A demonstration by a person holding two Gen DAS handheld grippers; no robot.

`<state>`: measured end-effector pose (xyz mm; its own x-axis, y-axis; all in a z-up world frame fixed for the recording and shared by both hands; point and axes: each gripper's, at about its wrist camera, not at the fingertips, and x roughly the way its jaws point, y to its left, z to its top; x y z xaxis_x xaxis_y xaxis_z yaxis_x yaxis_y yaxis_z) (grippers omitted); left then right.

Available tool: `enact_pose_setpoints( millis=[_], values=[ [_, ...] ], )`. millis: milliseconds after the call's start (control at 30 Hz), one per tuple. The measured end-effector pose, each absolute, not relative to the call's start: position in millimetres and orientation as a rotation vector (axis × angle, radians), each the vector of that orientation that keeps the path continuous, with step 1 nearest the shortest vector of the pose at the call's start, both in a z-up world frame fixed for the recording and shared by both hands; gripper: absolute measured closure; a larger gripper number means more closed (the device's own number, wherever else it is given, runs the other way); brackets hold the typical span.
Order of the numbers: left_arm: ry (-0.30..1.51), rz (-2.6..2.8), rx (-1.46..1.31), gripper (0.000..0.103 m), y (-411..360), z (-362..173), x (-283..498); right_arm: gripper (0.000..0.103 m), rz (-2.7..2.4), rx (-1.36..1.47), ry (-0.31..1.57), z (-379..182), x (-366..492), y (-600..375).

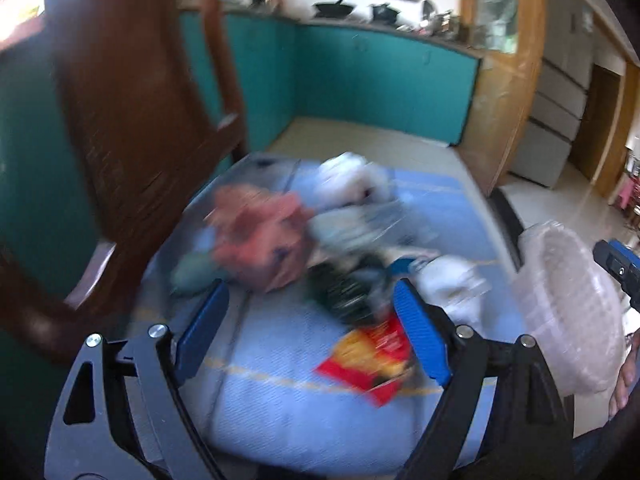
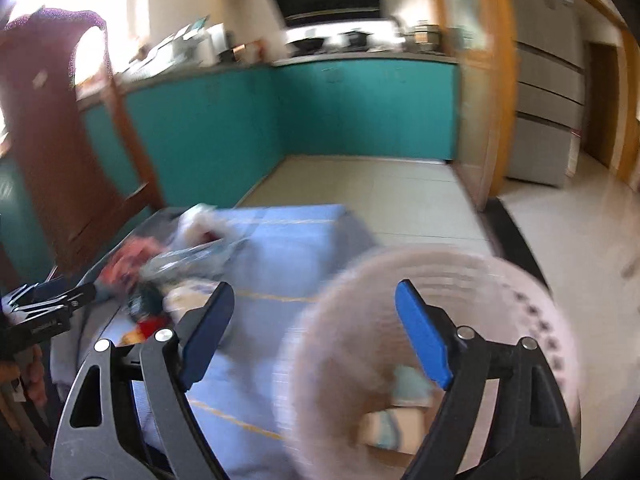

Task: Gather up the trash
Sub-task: 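Carry the mask and cup over the white basket and open both tools, then close the right tool on the crumpled white tissue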

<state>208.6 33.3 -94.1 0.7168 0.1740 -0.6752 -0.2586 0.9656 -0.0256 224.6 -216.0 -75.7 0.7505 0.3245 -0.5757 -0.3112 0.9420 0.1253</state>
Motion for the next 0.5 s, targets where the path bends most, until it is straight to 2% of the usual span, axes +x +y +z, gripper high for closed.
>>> enact_pose_setpoints(
  millis=[200,500],
  values=[
    [0.755,0.218,-0.082,0.014,33.1,-106.6,184.2,0.022,0.442,-0.084,0.674,-94.3,229.4,-138.5],
    [0.801,0.198,-0.038,0.011,31.8,-119.2,163.1,0.022,0.505,-0.088,0.770,-133.3,249.4,-102.6]
  ],
)
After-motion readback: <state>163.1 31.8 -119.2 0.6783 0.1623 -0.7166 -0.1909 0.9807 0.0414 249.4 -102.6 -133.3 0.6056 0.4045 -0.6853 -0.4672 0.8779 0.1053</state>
